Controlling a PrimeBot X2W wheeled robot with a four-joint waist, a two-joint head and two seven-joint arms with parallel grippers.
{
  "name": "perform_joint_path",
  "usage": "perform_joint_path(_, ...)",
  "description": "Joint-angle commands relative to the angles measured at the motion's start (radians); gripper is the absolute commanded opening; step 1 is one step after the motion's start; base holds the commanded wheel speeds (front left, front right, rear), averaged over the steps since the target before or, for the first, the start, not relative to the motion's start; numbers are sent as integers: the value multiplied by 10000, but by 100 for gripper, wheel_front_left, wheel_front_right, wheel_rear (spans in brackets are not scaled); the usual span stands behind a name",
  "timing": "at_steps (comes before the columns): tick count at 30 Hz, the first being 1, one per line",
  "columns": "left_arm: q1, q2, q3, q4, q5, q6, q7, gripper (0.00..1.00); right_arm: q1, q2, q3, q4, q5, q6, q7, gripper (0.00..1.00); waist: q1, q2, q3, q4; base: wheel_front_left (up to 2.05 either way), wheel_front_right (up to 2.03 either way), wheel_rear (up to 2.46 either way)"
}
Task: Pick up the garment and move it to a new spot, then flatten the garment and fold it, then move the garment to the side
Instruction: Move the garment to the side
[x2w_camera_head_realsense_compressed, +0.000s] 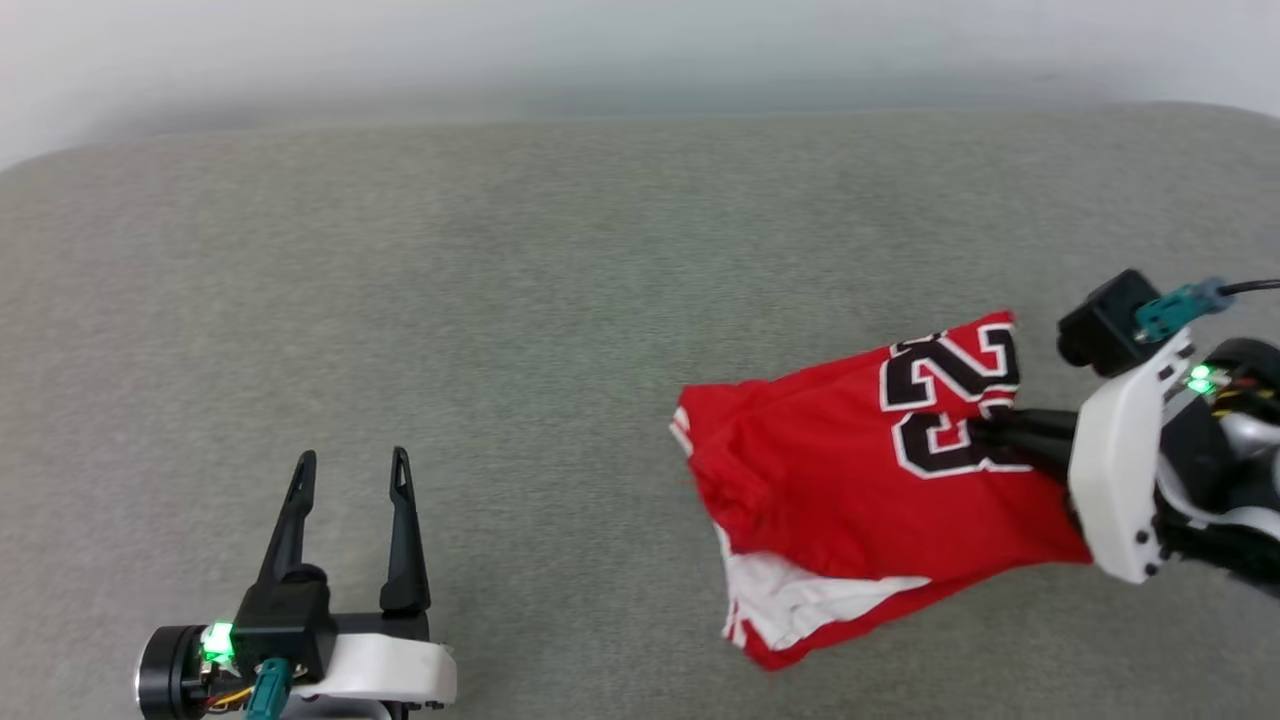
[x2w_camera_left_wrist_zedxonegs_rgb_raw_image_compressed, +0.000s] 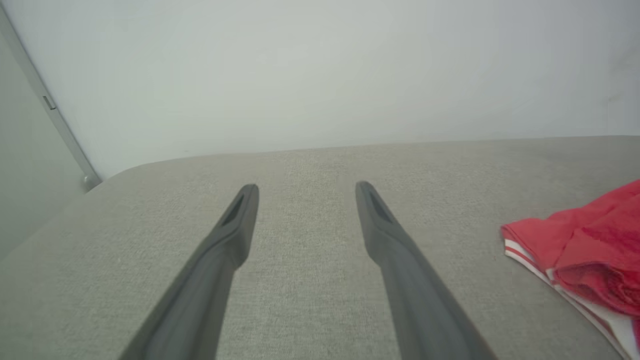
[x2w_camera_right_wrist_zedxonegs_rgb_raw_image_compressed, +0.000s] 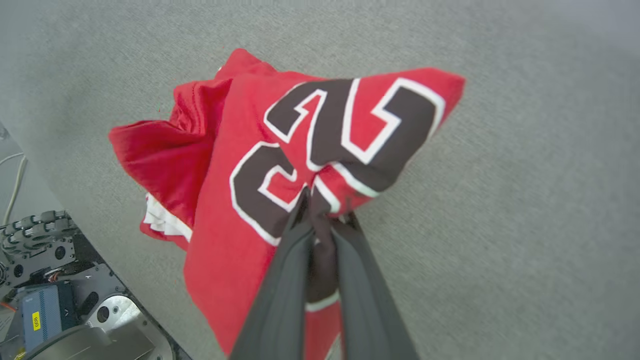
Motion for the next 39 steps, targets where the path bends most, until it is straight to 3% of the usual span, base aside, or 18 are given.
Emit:
perform_joint_path(1,52,5,45,-77,7,-20,-21,100,-208,-235,7,-169,-133,-9,12,0,0,0,136,-490,0,0,0)
perform_joint_path(7,-203,87,179,-390,102,-70,-21,100,-741,-1076,-234,-522,-544,-10,1,0,0,0,876,-1508,0,0,0)
perform_joint_path(14,-767,364,215,-669,267,-229,-21,100,-1194,-1751,-837,741,-1325,-11,-158,0,0,0,1913,-2110,0,0,0)
perform_joint_path(23,-1293,713,245,-1068,334,-326,-21,100,-1767,-1632,-2231,3420,-2314,-11,-477,0,0,0,3151,-2289,0,0,0)
perform_joint_path(29,-1575,845,209,-1309,358,-334,-21,100,-2136,-1152,-3446,4890,-3054,-13,-1041,0,0,0,3769,-2199,0,0,0)
perform_joint_path(34,-1681,891,147,-1252,345,-295,-19,100,-2178,-540,-3867,5759,-3853,-11,-1278,0,0,0,3815,-2108,0,0,0)
perform_joint_path(35,-1663,882,146,-1222,322,-272,-19,100,-2185,-418,-3992,5916,-4011,-11,-1323,42,0,0,3751,-2092,0,0,0)
perform_joint_path(36,-1642,857,128,-1191,297,-252,-19,100,-2228,-321,-4133,6092,-4224,-13,-1394,100,0,0,3662,-2075,0,0,0)
perform_joint_path(37,-1494,770,81,-1083,269,-215,-21,100,-2327,-91,-4415,6472,-5192,-11,-1721,100,0,0,3275,-2003,0,0,0)
perform_joint_path(39,-1386,696,46,-1032,218,-159,-21,100,-2355,127,-4598,6550,-5791,-11,-2064,100,0,0,2953,-1927,0,0,0)
